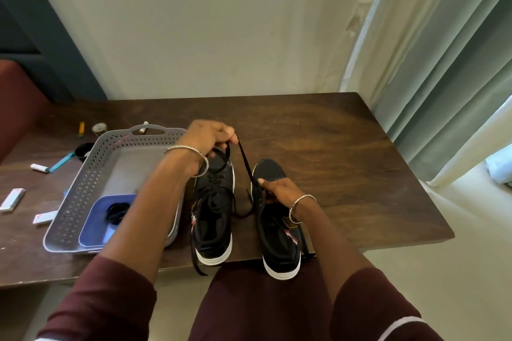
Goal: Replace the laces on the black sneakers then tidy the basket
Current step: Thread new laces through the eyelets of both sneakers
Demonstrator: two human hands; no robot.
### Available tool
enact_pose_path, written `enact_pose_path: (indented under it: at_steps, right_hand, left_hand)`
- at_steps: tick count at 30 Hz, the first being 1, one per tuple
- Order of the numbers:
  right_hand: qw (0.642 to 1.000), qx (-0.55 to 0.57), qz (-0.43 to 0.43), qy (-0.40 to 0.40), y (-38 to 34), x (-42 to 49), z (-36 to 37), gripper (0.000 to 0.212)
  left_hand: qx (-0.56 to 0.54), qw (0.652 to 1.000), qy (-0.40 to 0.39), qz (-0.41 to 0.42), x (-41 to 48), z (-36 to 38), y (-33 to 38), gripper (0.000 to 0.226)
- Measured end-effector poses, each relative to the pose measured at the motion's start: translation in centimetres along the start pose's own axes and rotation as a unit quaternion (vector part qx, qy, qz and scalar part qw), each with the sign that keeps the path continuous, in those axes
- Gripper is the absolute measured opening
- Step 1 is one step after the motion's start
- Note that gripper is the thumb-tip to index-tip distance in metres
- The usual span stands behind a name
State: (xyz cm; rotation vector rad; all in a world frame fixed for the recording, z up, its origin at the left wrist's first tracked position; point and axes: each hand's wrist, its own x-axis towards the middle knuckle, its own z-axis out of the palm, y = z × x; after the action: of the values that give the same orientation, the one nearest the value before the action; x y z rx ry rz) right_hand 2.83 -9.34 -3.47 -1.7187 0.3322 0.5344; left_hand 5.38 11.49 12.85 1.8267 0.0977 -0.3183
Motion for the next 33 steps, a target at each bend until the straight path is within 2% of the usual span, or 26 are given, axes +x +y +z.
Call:
enact_pose_path:
  at_steps: [4,7,9,10,12,14,17,18,20,22,23,26,28,31,33]
  right_hand:
    - [1.000,0.004,0.007,0.003,-0.3,-0.2,0.1,0.037]
    - [1.000,0.012,0.006,0.008,-0.4,-0.3,0.3,0.035]
    - [1.000,0.014,0.004,0.012,-0.2,-0.2,0.3,0.040]
    - [1.000,0.016,0.003,0.014,-0.2,-0.2,0.3,0.044]
    - [1.000,0.019,0.000,0.016,-0.1,-0.1,0.4,0.047]
    - [1.000,0.023,-0.004,0.019,-0.3,-0.3,0.5,0.050]
    - [0.999,0.028,-0.007,0.022,-0.2,-0.1,0.5,0.051]
    - [0.999,0.027,-0.007,0.023,-0.3,-0.2,0.5,0.047]
    - [1.000,0.018,-0.010,0.020,-0.2,-0.2,0.5,0.042]
    - [1.000,0.014,-0.010,0.025,-0.1,-0.2,0.3,0.045]
    - [0.999,0.016,-0.011,0.026,-0.1,-0.2,0.2,0.046]
    - [1.000,0.012,-0.012,0.019,0.1,-0.1,0.1,0.047]
    - [1.000,0.017,-0.012,0.011,0.0,-0.2,0.0,0.046]
    - [1.000,0.016,-0.005,-0.005,-0.1,-0.6,0.1,0.042]
    - [1.000,0.017,-0.002,-0.010,-0.2,-0.7,-0.1,0.041]
  left_hand:
    - [-0.060,0.996,0.013,0.060,-2.0,-1.6,1.7,0.032]
    - [-0.062,0.998,-0.012,0.026,-2.7,-1.1,0.6,0.029]
    - [0.010,0.998,-0.057,-0.034,-2.6,-0.4,-0.8,0.030]
    - [0.082,0.992,-0.076,-0.061,-2.4,0.1,-1.5,0.031]
    - [0.245,0.961,-0.092,-0.086,-2.1,1.3,-2.9,0.031]
    - [0.364,0.927,-0.062,-0.064,-2.0,2.9,-4.2,0.030]
    - [0.401,0.915,0.023,0.027,-1.4,5.3,-5.5,0.024]
    - [0.403,0.913,0.025,0.055,-0.7,5.9,-6.0,0.023]
    - [0.445,0.893,-0.020,0.068,0.7,6.8,-7.1,0.025]
    - [0.496,0.866,-0.052,0.040,1.5,7.4,-8.2,0.025]
    - [0.496,0.866,-0.047,0.034,1.7,7.5,-8.6,0.024]
    - [0.428,0.903,0.002,0.029,2.0,7.5,-9.5,0.017]
    - [0.376,0.926,0.002,0.016,1.9,7.3,-9.6,0.015]
    - [0.200,0.978,0.029,-0.041,1.7,6.3,-8.5,0.025]
    - [0.072,0.994,0.047,-0.068,1.9,5.1,-7.3,0.027]
